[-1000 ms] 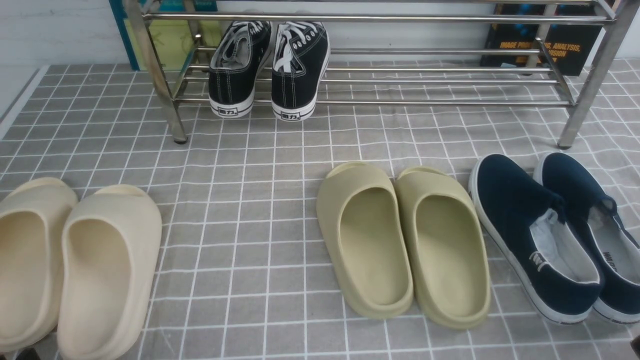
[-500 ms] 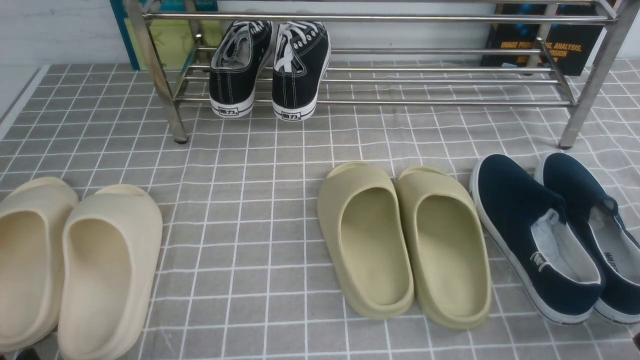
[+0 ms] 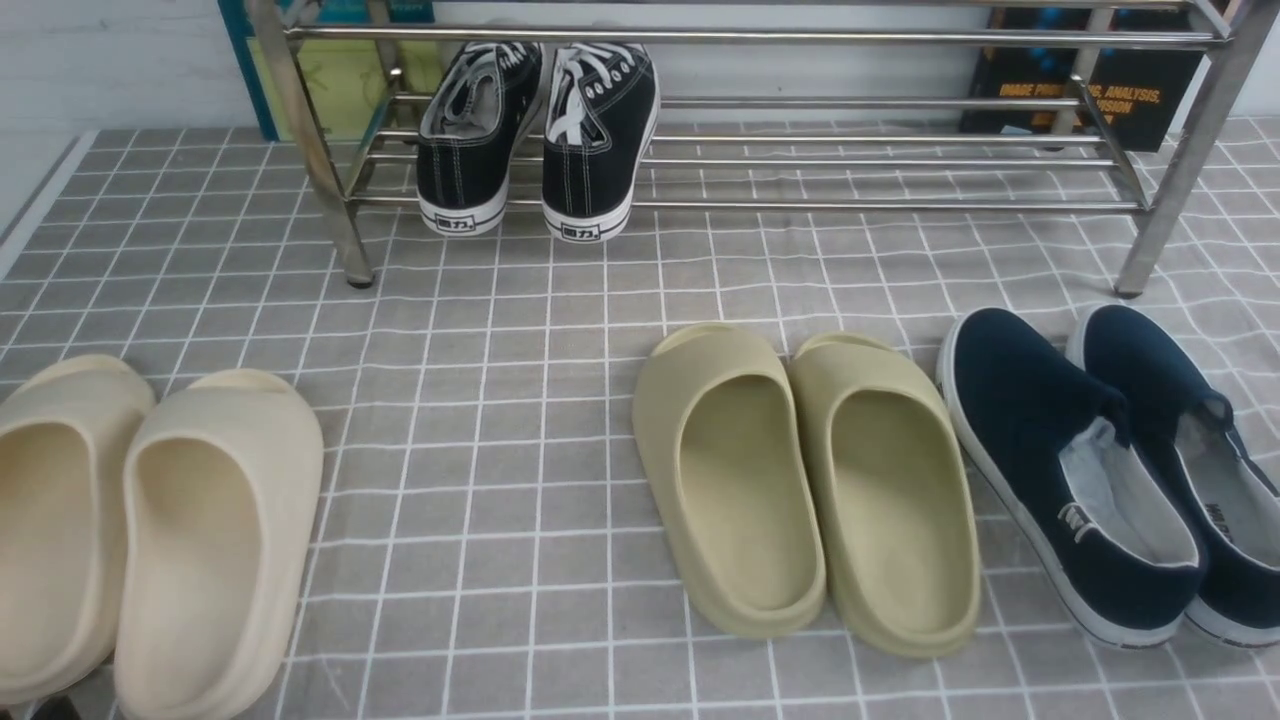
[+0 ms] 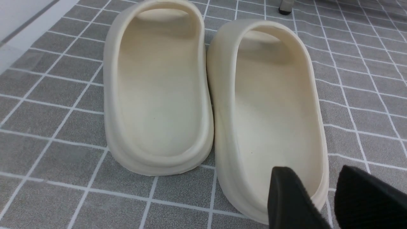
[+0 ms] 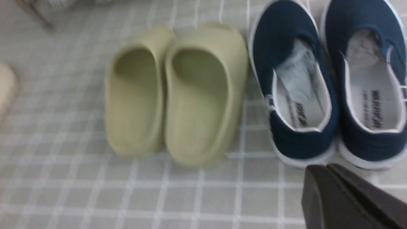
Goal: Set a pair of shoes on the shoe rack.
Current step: Use the right arm to grab the shoe closest to it
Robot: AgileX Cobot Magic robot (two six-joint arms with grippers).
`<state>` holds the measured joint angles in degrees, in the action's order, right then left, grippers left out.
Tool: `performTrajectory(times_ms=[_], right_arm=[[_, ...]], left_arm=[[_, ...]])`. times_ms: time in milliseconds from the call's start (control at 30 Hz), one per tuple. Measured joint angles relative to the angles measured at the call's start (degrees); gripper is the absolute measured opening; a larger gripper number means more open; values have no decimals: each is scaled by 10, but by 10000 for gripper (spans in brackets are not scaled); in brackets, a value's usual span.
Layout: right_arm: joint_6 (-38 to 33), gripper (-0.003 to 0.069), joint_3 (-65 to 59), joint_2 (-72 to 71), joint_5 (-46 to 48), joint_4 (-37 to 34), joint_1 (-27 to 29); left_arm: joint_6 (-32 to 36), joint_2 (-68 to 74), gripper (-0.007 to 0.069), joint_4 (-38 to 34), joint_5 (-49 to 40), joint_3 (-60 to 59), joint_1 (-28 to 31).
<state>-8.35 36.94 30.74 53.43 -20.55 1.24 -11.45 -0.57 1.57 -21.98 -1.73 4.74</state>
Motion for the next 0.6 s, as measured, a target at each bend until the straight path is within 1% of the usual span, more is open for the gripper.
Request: performTrajectory(times_ms=[33, 67, 100, 133, 200, 233, 267, 300, 333, 400, 467, 500, 567, 600], right_arm=[[-29, 8, 38, 49, 34, 6, 0], [-40, 8, 60, 80, 51, 6, 0], [-40, 8, 64, 80, 54, 5, 0], [-49, 8, 89, 130, 64, -4, -1], [-55, 9, 102, 173, 66, -12, -10], [-62, 12, 107, 195, 66, -11, -24], [-65, 13, 108, 204, 66, -10, -27], [-75, 20, 114, 237, 72, 6, -58], [-78, 25, 119, 253, 76, 18, -76], [-74, 54, 131, 295, 96, 65, -126], [-44, 99, 145, 328, 109, 112, -159], [-44, 106, 145, 332, 109, 117, -162], [18, 205, 161, 375, 108, 172, -179], [27, 225, 164, 382, 107, 180, -180]], left_arm=[[0, 0, 239, 0, 0, 0, 0], [0, 0, 239, 0, 0, 0, 0], [0, 0, 239, 0, 0, 0, 0], [0, 0, 239, 0, 0, 0, 0], [0, 0, 239, 0, 0, 0, 0], [0, 0, 239, 0, 0, 0, 0], [0, 0, 239, 0, 0, 0, 0], [0, 0, 239, 0, 0, 0, 0], [0, 0, 239, 0, 0, 0, 0], [0, 0, 239, 0, 0, 0, 0], [0, 0, 239, 0, 0, 0, 0], [0, 0, 239, 0, 0, 0, 0], [0, 0, 239, 0, 0, 0, 0], [0, 0, 239, 0, 0, 0, 0]])
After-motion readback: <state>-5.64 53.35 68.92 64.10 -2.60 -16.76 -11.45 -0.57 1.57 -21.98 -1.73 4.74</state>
